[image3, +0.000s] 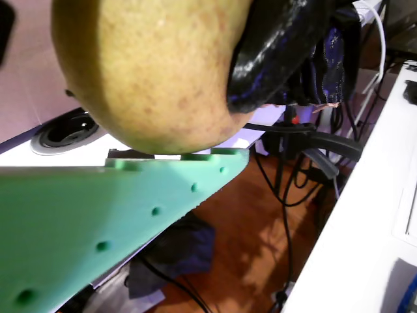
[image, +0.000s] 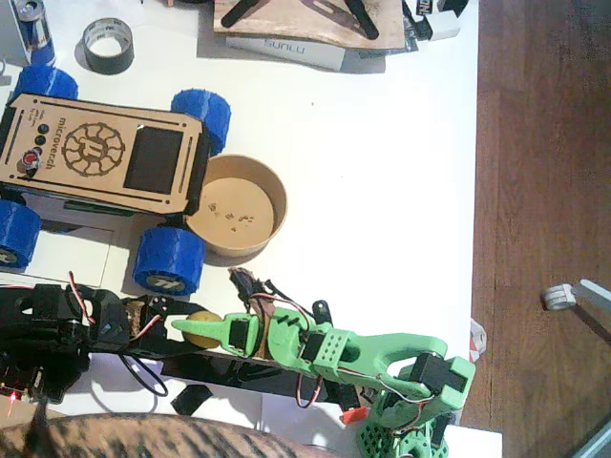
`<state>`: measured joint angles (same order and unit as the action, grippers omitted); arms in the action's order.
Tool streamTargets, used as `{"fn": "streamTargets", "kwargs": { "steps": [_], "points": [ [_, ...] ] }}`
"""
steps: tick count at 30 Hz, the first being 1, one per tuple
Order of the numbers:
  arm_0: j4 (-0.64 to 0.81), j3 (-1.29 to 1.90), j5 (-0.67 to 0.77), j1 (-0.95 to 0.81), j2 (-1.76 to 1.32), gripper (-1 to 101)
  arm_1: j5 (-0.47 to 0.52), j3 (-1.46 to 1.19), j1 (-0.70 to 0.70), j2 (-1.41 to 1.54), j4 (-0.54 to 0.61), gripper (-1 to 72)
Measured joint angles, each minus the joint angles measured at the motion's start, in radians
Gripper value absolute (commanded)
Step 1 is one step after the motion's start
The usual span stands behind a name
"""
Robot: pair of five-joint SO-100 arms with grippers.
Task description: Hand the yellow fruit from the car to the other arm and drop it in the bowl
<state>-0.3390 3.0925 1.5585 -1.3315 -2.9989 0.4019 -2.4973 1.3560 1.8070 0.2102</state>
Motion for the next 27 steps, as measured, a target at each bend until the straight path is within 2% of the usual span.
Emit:
{"fn": "streamTargets", "kwargs": {
  "steps": [6, 7, 10, 12, 22, 23, 25, 26, 27],
  "points": [
    [0.0, 0.0, 0.0, 0.0, 0.0, 0, 0.0, 0.009, 0.003, -0.005, -0.002, 35.5],
    [0.0, 0.0, 0.0, 0.0, 0.0, 0, 0.0, 0.009, 0.003, -0.008, -0.002, 30.7],
    [0.0, 0.0, 0.0, 0.0, 0.0, 0, 0.06, 0.017, 0.003, -0.014, -0.002, 0.1],
    [0.0, 0.0, 0.0, 0.0, 0.0, 0, 0.086, 0.026, 0.006, -0.014, -0.002, 0.1],
    [0.0, 0.005, 0.0, -0.002, 0.0, 1, 0.089, 0.029, 0.006, -0.014, -0.002, 0.1],
    [0.0, 0.005, 0.0, -0.002, 0.0, 9, 0.089, 0.029, 0.006, -0.014, -0.002, 0.1],
    [0.0, 0.005, 0.0, -0.002, 0.0, 35, 0.089, 0.029, 0.006, -0.014, -0.002, 0.1],
    [0.0, 0.005, 0.0, -0.002, 0.0, 44, 0.089, 0.029, 0.006, -0.014, -0.002, 0.1],
    [0.0, 0.005, 0.0, -0.002, 0.0, 48, 0.089, 0.029, 0.006, -0.014, -0.002, 0.1]
  ]
}}
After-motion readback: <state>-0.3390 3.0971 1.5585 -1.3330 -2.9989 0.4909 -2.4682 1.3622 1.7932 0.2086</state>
